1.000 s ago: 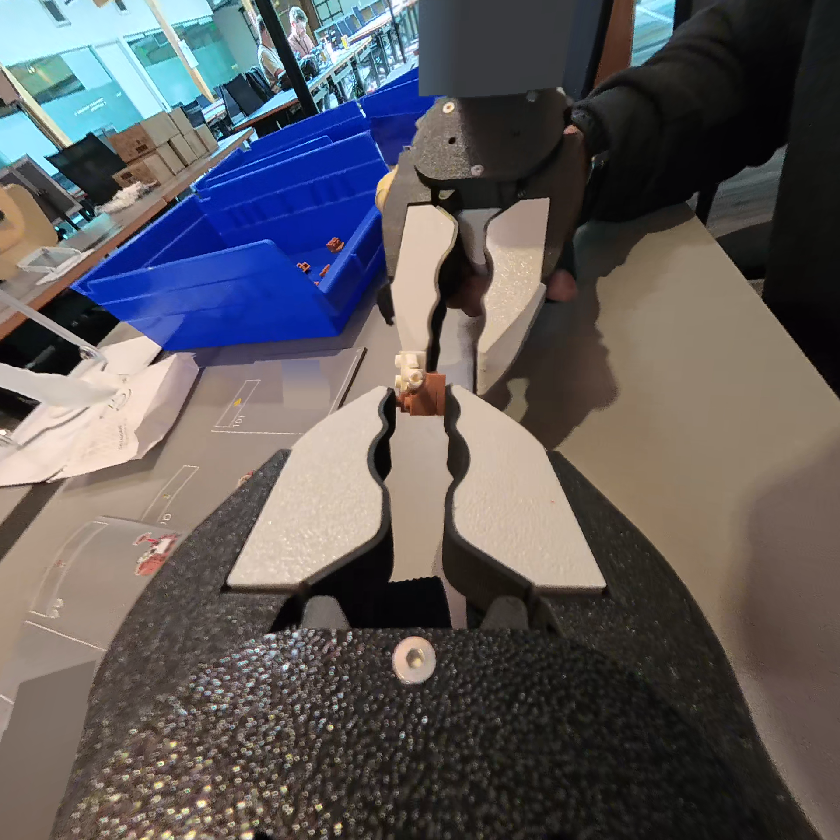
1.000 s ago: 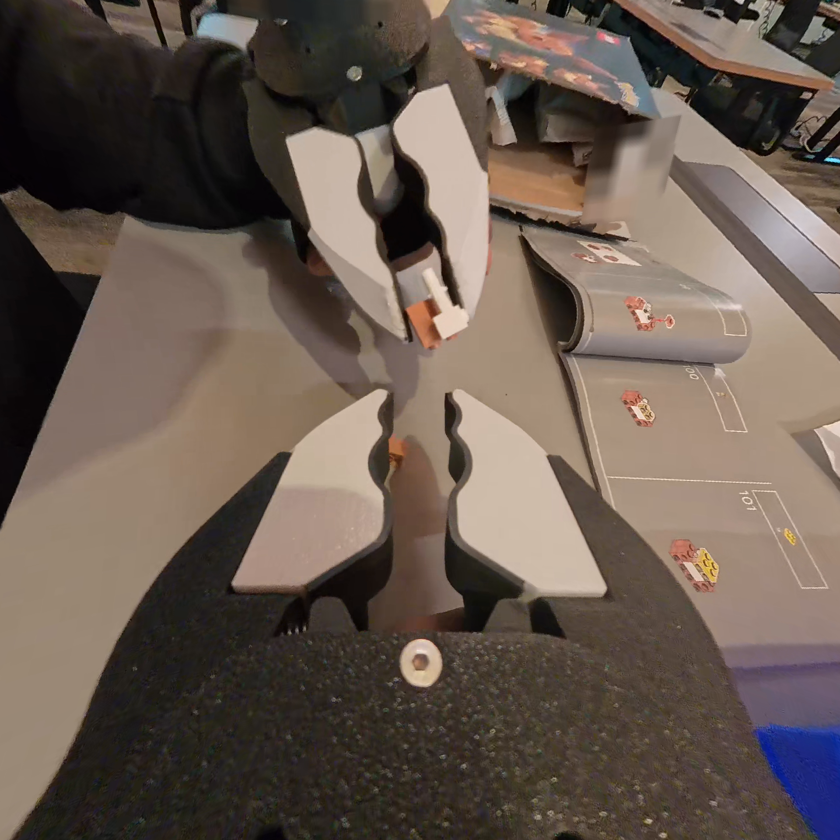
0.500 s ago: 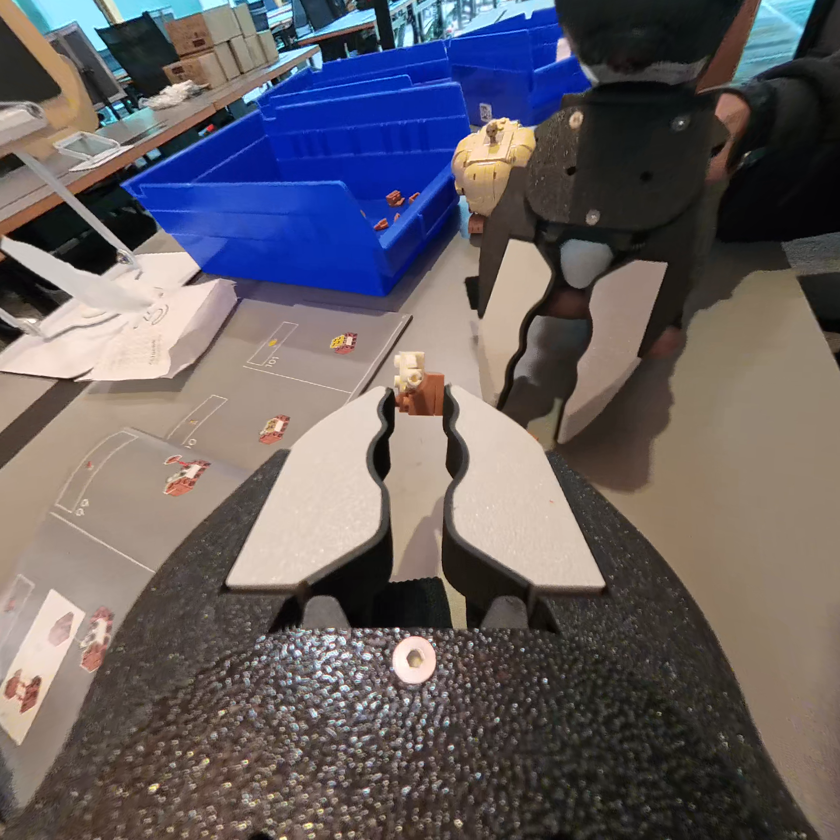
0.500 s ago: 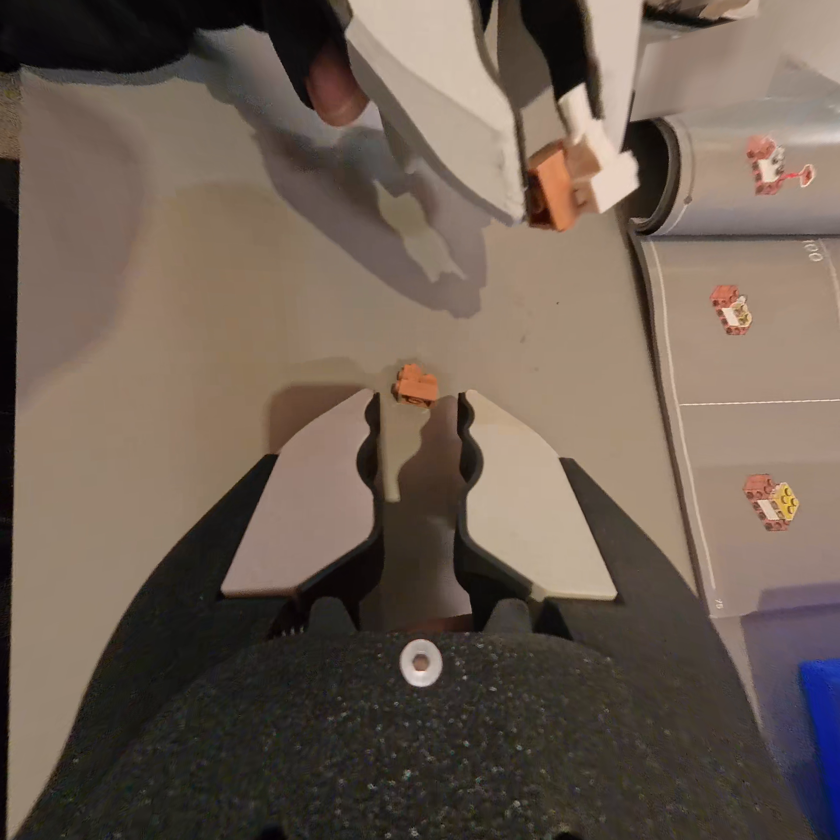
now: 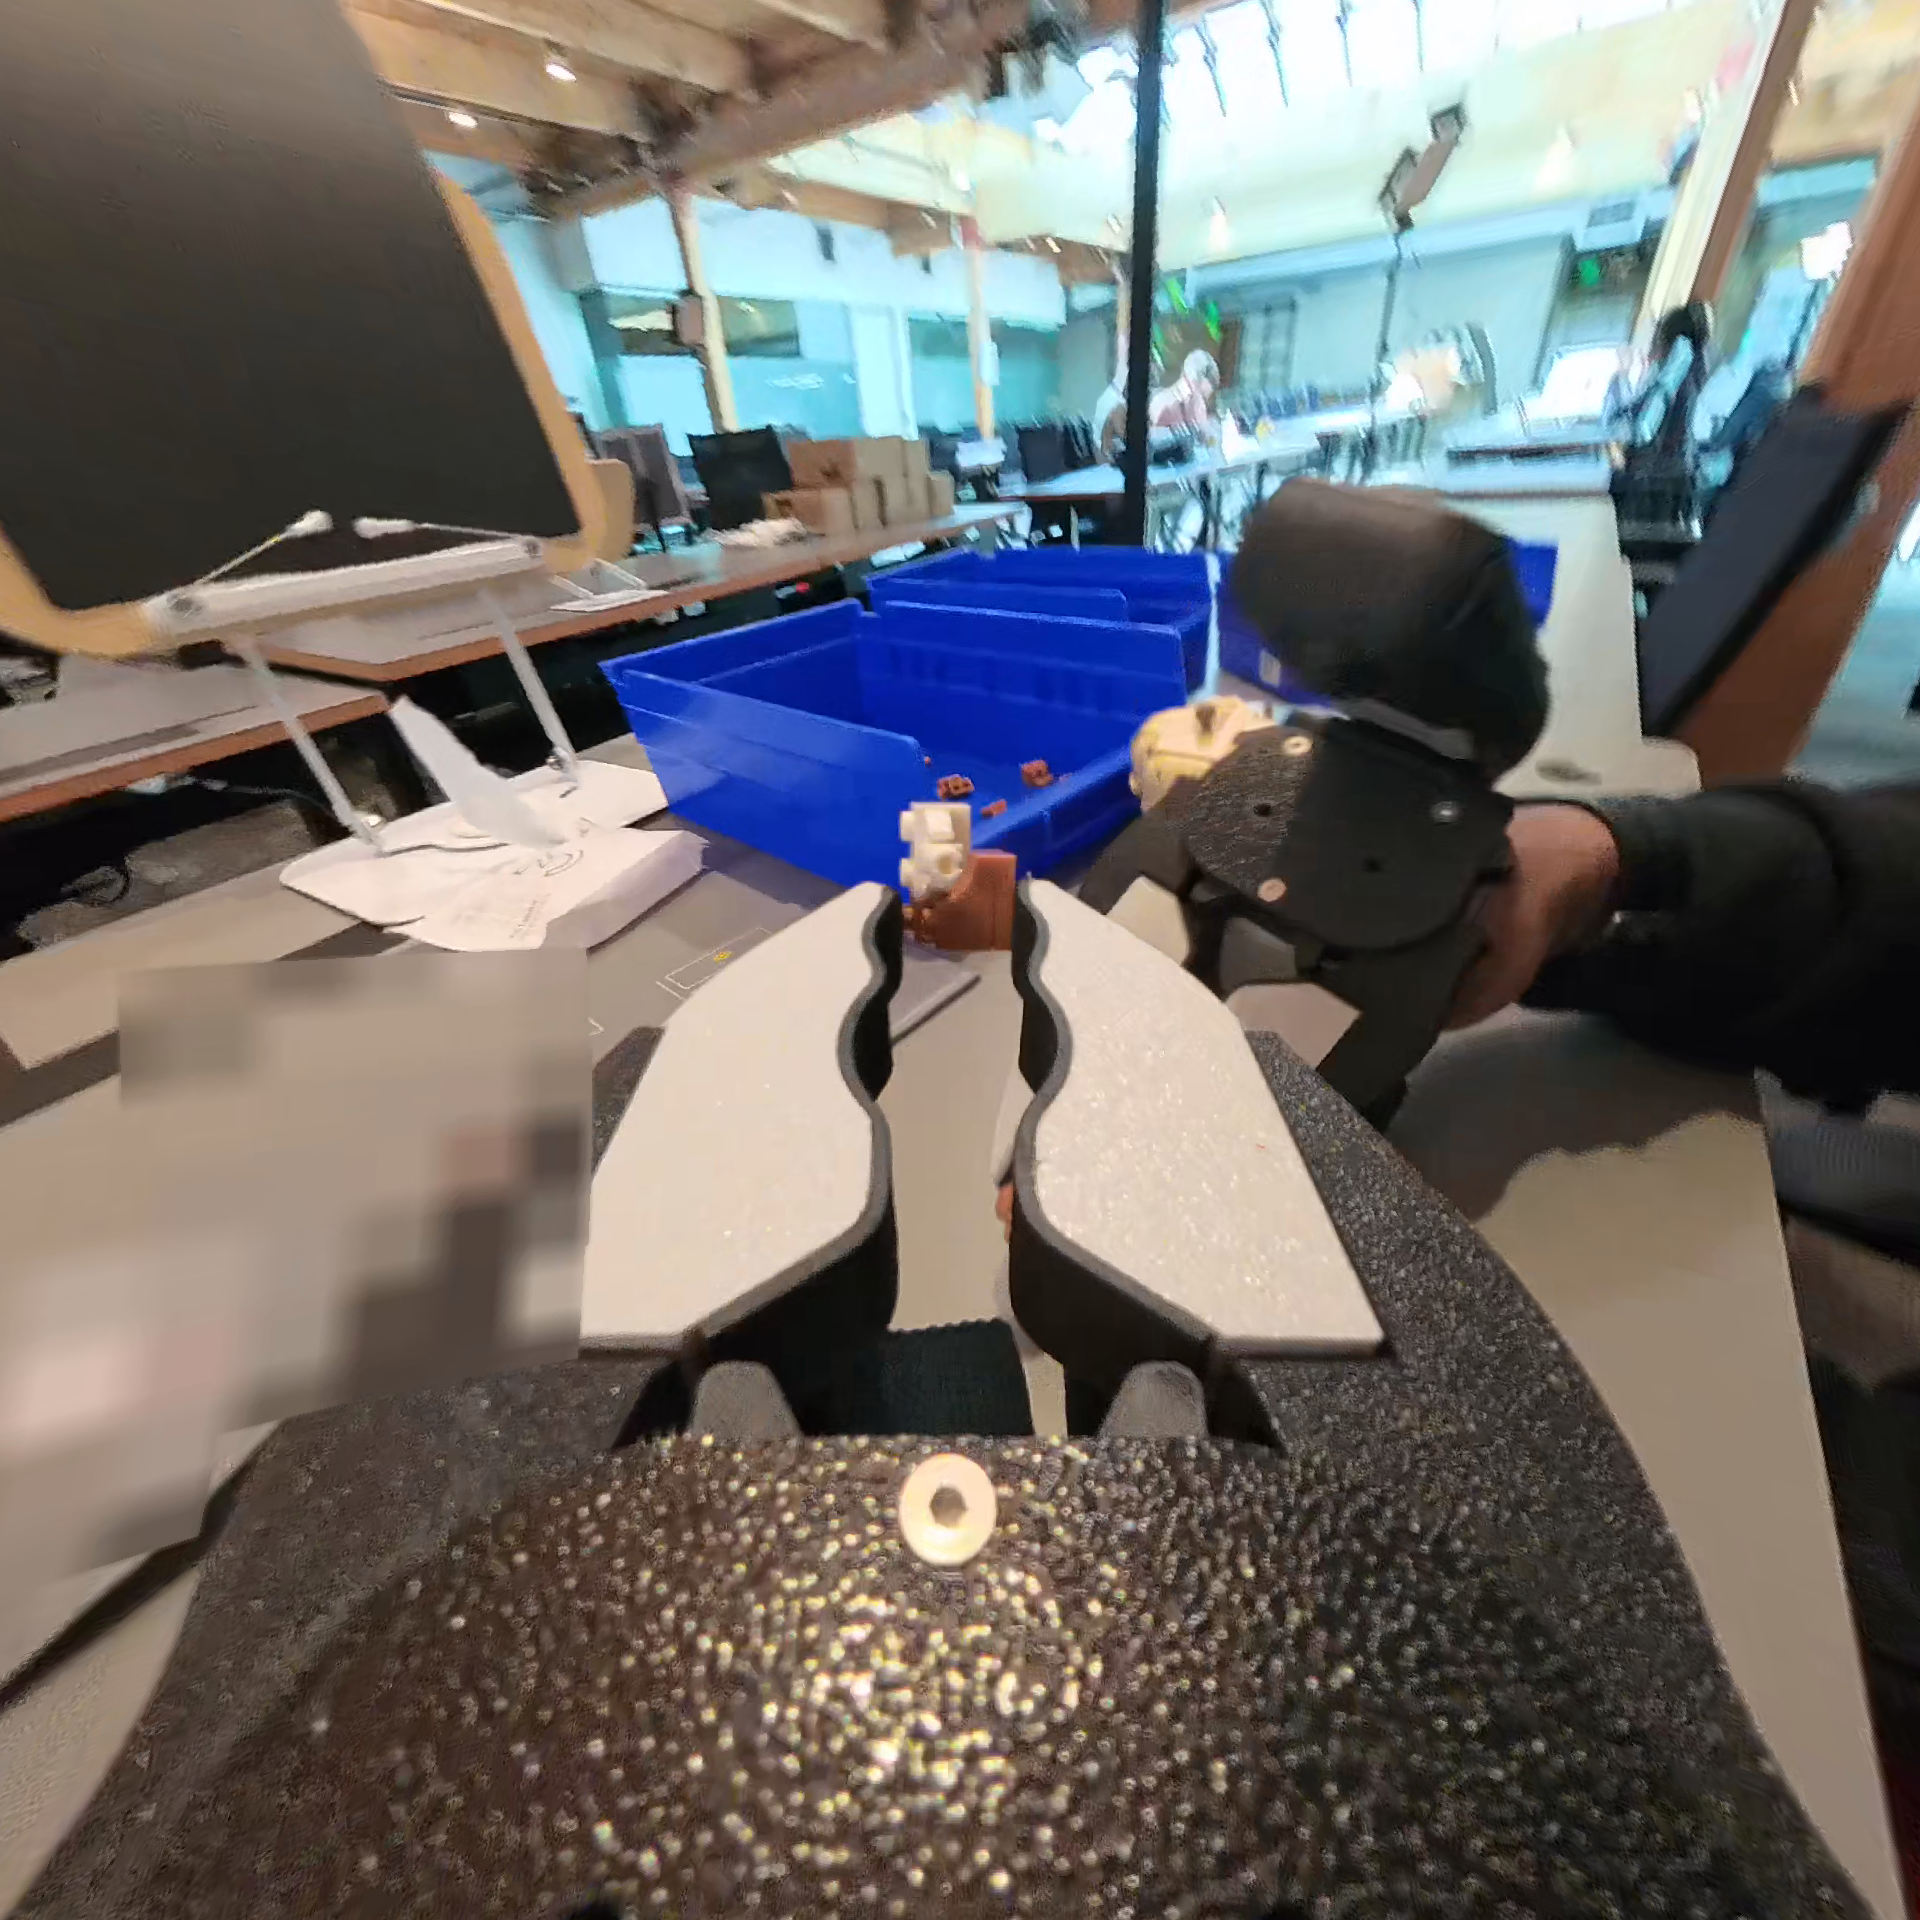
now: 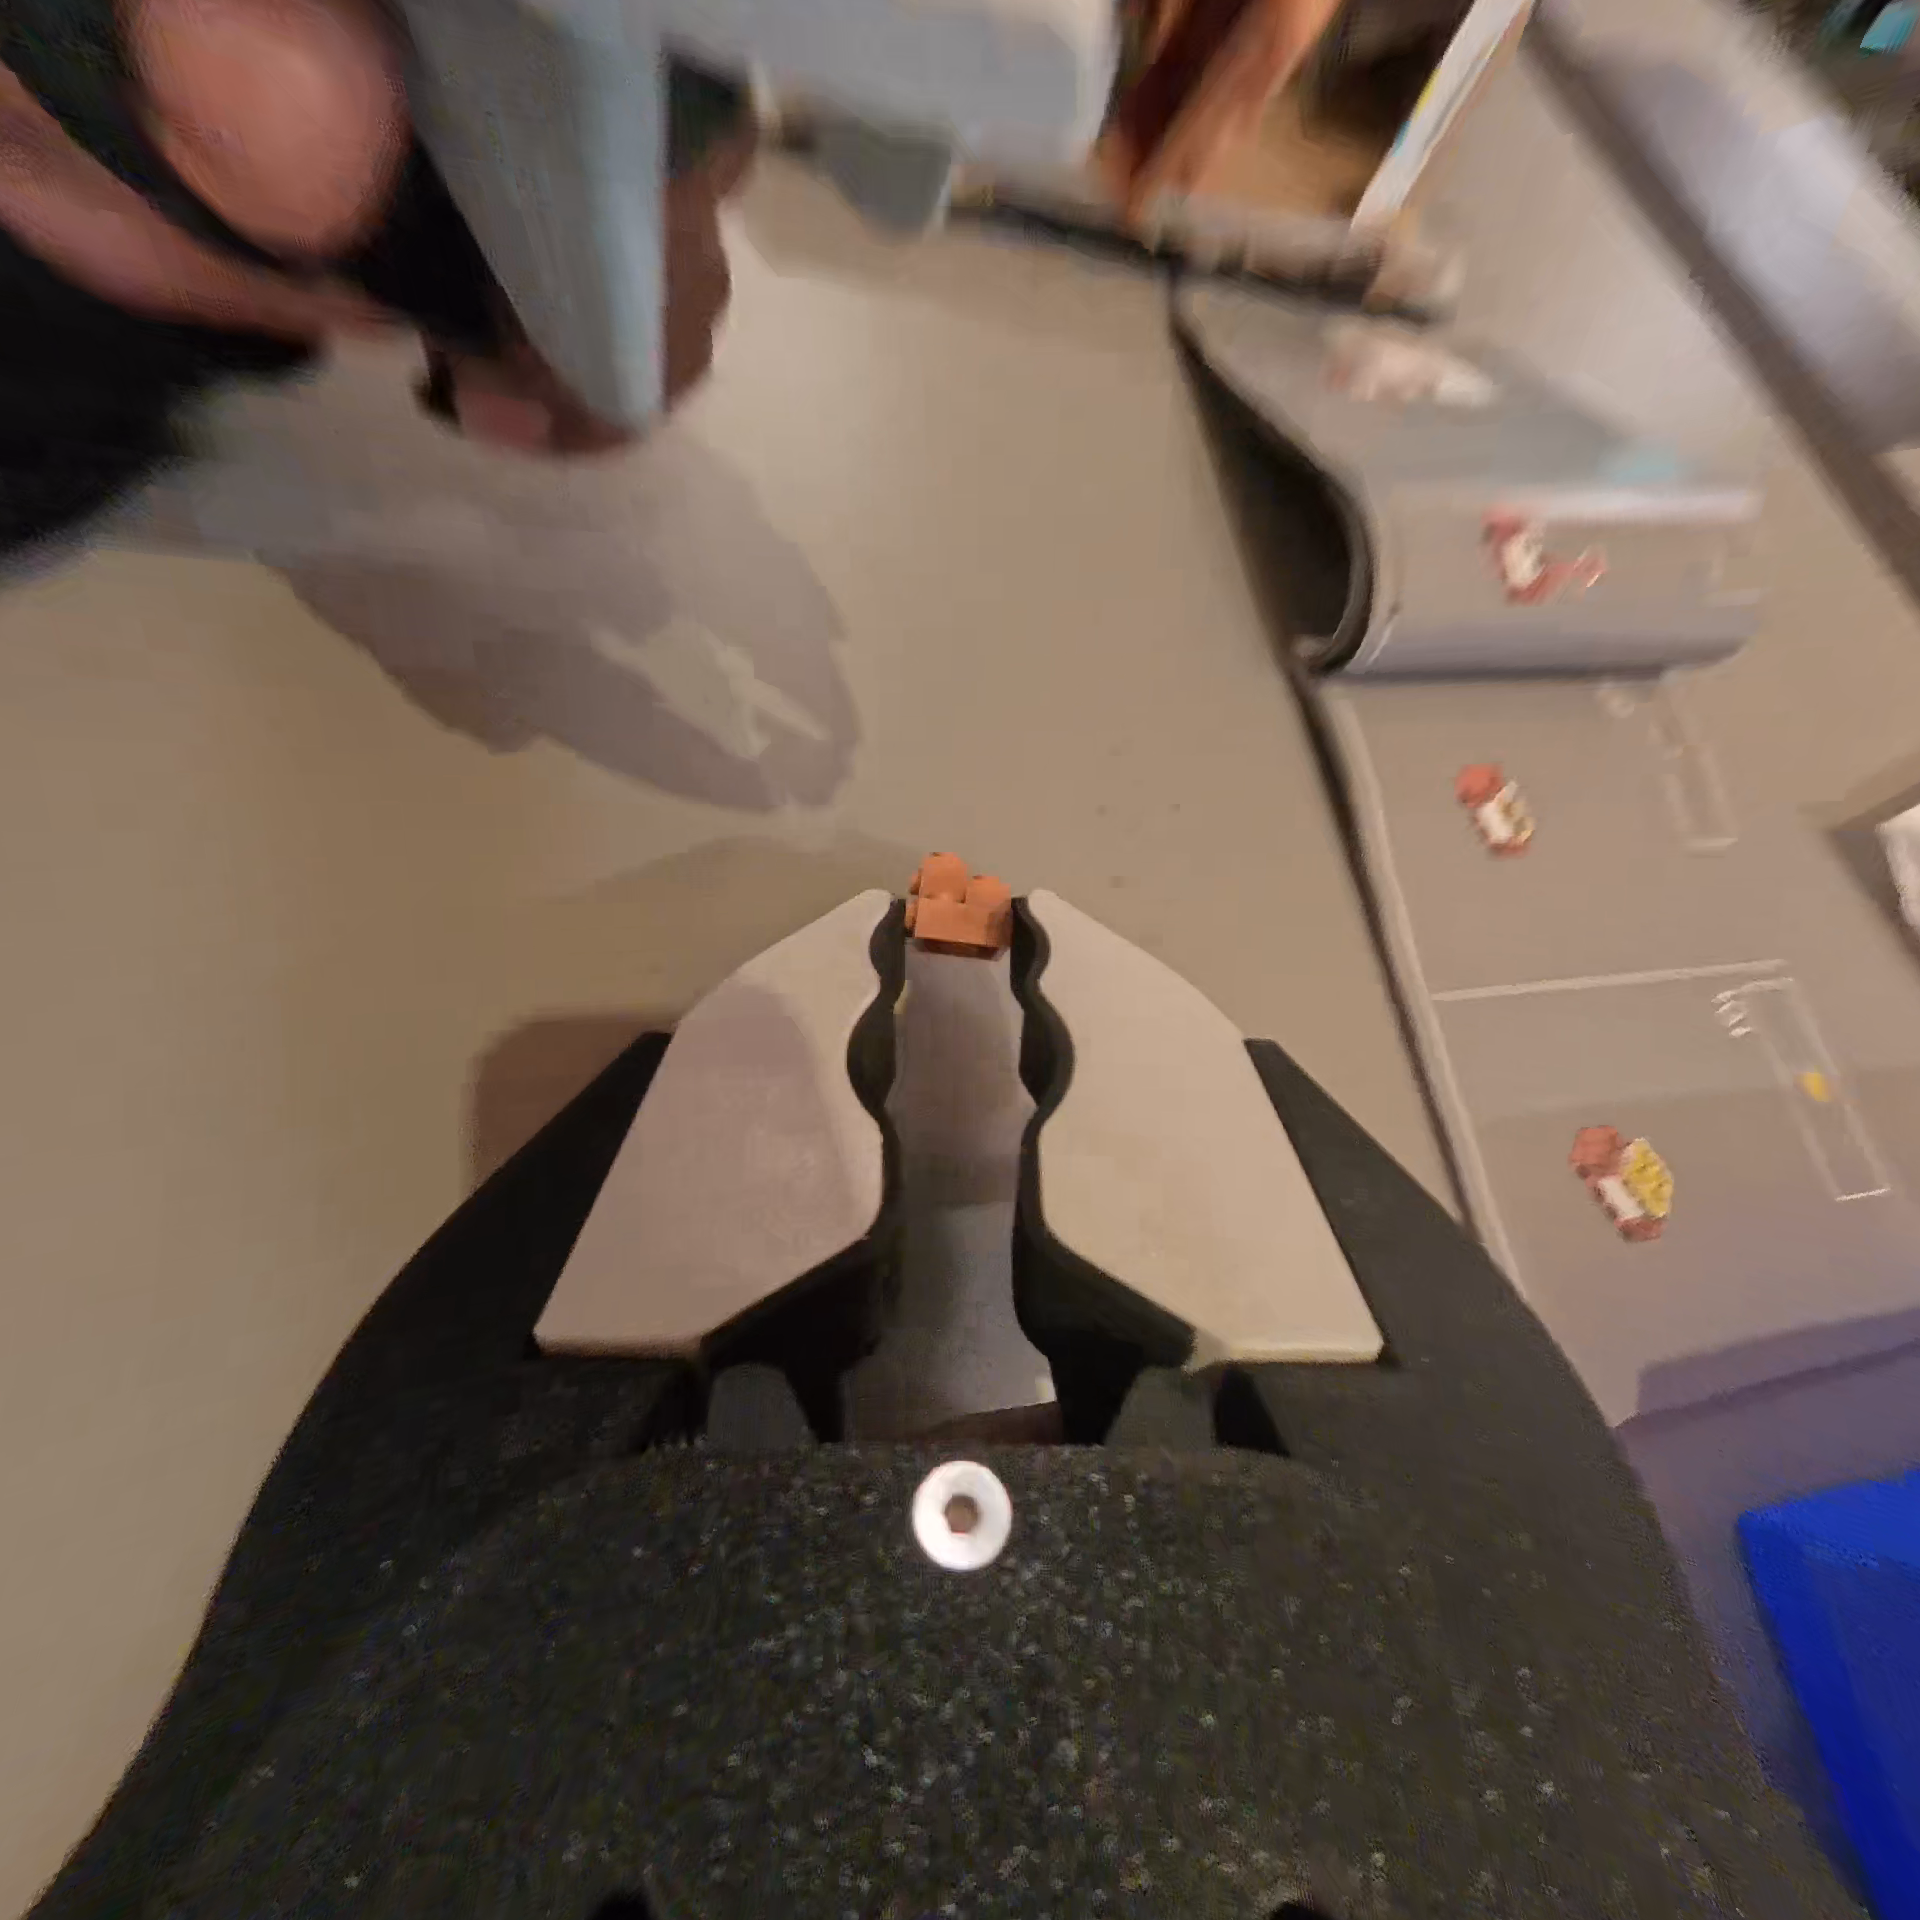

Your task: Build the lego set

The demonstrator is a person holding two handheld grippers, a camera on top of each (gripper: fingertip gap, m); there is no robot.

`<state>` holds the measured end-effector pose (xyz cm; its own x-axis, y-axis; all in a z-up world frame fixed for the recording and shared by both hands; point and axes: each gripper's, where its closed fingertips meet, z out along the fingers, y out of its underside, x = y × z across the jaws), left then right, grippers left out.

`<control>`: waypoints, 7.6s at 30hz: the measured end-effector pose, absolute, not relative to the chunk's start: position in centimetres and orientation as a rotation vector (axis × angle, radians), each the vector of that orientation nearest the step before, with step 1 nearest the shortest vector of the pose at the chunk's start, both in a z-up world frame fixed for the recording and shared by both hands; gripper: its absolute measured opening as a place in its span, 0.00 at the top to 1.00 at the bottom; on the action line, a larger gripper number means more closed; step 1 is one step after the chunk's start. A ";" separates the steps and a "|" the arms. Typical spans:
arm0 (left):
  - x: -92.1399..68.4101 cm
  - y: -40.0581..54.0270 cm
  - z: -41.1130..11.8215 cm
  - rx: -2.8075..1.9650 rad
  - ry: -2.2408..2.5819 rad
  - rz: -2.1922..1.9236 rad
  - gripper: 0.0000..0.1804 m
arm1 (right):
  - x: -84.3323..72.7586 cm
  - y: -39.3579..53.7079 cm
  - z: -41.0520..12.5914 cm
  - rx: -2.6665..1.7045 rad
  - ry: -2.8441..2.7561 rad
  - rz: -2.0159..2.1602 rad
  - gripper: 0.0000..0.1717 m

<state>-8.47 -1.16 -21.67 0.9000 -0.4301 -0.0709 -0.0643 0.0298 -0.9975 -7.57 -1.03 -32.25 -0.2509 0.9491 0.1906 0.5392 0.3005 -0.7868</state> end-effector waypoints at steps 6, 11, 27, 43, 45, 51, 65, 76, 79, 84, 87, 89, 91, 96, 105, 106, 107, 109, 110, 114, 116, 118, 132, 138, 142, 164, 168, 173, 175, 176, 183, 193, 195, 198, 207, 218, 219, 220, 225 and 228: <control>-9.4 -2.4 -22.2 -1.486 0.313 -0.314 0.90 | -7.2 -3.5 -25.4 -1.208 -1.679 1.317 0.89; -9.9 -3.2 -22.1 -1.450 0.283 -0.327 0.89 | -7.6 -4.6 -21.9 -1.172 -1.548 1.633 0.89; -10.9 -4.7 -21.7 -1.377 0.195 -0.417 0.90 | -9.1 -3.3 -20.7 -1.125 -1.277 1.916 0.89; -10.1 -4.2 -23.1 -1.448 0.327 -0.198 0.90 | -9.1 -5.5 -21.2 -1.146 -1.337 2.111 0.89; -10.1 -4.1 -23.1 -1.452 0.336 -0.185 0.90 | -9.0 -5.5 -21.1 -1.157 -1.323 2.150 0.89; -10.3 -4.0 -23.1 -1.451 0.339 -0.142 0.90 | -9.0 -5.1 -21.1 -1.177 -1.306 2.147 0.89; -10.4 -3.4 -24.6 -1.533 0.356 -0.051 0.90 | -10.1 0.9 -24.5 -1.007 -1.423 0.571 0.89; -11.0 -2.6 -26.6 -1.673 0.370 0.035 0.90 | -8.9 2.6 -32.1 -0.750 -1.841 -0.361 0.89; -10.9 -2.6 -26.8 -1.680 0.376 0.029 0.90 | -7.8 2.5 -34.0 -0.758 -1.999 -0.423 0.89; -10.8 -2.6 -26.8 -1.684 0.385 0.017 0.89 | -7.2 1.3 -34.4 -0.786 -2.128 -0.336 0.89; -10.8 -2.7 -26.8 -1.681 0.386 0.010 0.89 | -7.0 0.1 -34.4 -0.819 -2.181 -0.200 0.87; -10.8 -2.7 -26.8 -1.680 0.386 0.003 0.89 | -6.8 -0.7 -34.3 -0.852 -2.208 -0.085 0.83; -10.7 -2.7 -26.7 -1.678 0.387 -0.001 0.90 | -6.5 -1.4 -34.1 -0.901 -2.232 0.039 0.79; -10.5 -2.8 -26.9 -1.686 0.403 -0.023 0.90 | -6.3 -0.2 -32.9 -1.056 -2.208 0.397 0.78; -10.5 -3.0 -26.9 -1.686 0.402 -0.048 0.90 | -6.5 0.0 -33.8 -1.421 -2.136 0.783 0.78; -10.4 -3.0 -26.9 -1.690 0.406 -0.054 0.90 | -6.5 -0.1 -34.1 -1.435 -2.134 0.768 0.79; -10.3 -3.0 -27.0 -1.695 0.409 -0.063 0.90 | -6.6 0.1 -34.5 -1.449 -2.129 0.733 0.80; -10.2 -3.2 -27.0 -1.694 0.408 -0.089 0.90 | -6.7 0.2 -34.7 -1.433 -2.119 0.672 0.86; -10.2 -3.3 -26.8 -1.689 0.400 -0.107 0.90 | -6.8 0.1 -34.6 -1.412 -2.115 0.655 0.89; -10.3 -3.8 -25.8 -1.640 0.337 -0.249 0.90 | -7.2 0.8 -33.9 -1.316 -2.071 0.469 0.89; -10.2 -4.3 -24.9 -1.584 0.293 -0.367 0.90 | -7.3 1.1 -33.7 -1.244 -2.063 0.341 0.89; -10.4 -4.6 -24.4 -1.543 0.252 -0.450 0.90 | -7.5 1.1 -33.6 -1.170 -2.064 0.232 0.89; -11.0 -4.8 -24.0 -1.514 0.216 -0.451 0.90 | -6.2 0.2 -34.1 -0.884 -2.145 -0.181 0.83; -10.7 -4.9 -24.0 -1.513 0.231 -0.464 0.90 | -6.4 0.6 -33.4 -1.043 -2.164 0.290 0.79; -10.5 -5.0 -24.0 -1.513 0.245 -0.480 0.90 | -6.8 1.0 -33.7 -1.027 -2.234 0.566 0.78; -10.2 -4.1 -24.1 -1.535 0.245 -0.483 0.90 | -7.9 -2.2 -25.5 -0.795 -2.269 1.026 0.89; -9.4 -3.7 -22.6 -1.477 0.282 -0.450 0.90 | -8.7 -2.6 -22.2 -0.771 -2.315 0.995 0.89; -10.0 -4.3 -23.0 -1.472 0.259 -0.426 0.90 | -9.5 -2.9 -21.0 -0.803 -2.339 0.983 0.89; -10.1 -4.4 -22.9 -1.461 0.251 -0.427 0.90 | -9.3 -3.0 -21.4 -0.788 -2.363 0.953 0.89; -10.1 -4.5 -22.8 -1.453 0.252 -0.430 0.90 | -9.3 -3.2 -21.4 -0.786 -2.370 0.959 0.89; -10.0 -4.7 -22.8 -1.445 0.267 -0.374 0.90 | -9.7 -4.4 -21.4 -0.781 -2.379 0.994 0.89; -10.5 -4.6 -23.0 -1.455 0.283 -0.283 0.90 | -10.3 -4.7 -21.0 -0.828 -2.343 0.992 0.89; -10.4 -4.7 -23.0 -1.448 0.291 -0.281 0.90 | -10.4 -4.8 -21.1 -0.842 -2.341 0.990 0.89; -10.4 -4.8 -22.9 -1.441 0.287 -0.289 0.90 | -10.4 -4.9 -21.2 -0.848 -2.346 0.978 0.89; -10.4 -4.9 -22.7 -1.428 0.285 -0.288 0.90 | -10.8 -5.2 -21.7 -0.867 -2.352 0.935 0.89; -10.5 -5.1 -22.5 -1.415 0.280 -0.287 0.90 | -11.0 -5.5 -21.4 -0.863 -2.328 0.916 0.89; -10.6 -5.1 -22.6 -1.416 0.279 -0.284 0.90 | -11.0 -5.5 -21.4 -0.864 -2.327 0.912 0.89; -10.6 -5.0 -22.6 -1.417 0.279 -0.282 0.90 | -11.0 -5.5 -21.4 -0.865 -2.327 0.907 0.89; -10.6 -5.0 -22.6 -1.421 0.283 -0.269 0.90 | -11.0 -5.4 -21.5 -0.858 -2.328 0.887 0.89; -10.6 -5.0 -22.6 -1.420 0.284 -0.262 0.90 | -10.9 -5.4 -21.5 -0.851 -2.328 0.878 0.89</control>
<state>-10.58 -5.04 -22.62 0.9378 -0.3451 -0.0373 0.0095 0.1329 -0.9911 -10.94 -5.39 -21.47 -0.6761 0.6996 0.2314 0.3726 0.5955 -0.7118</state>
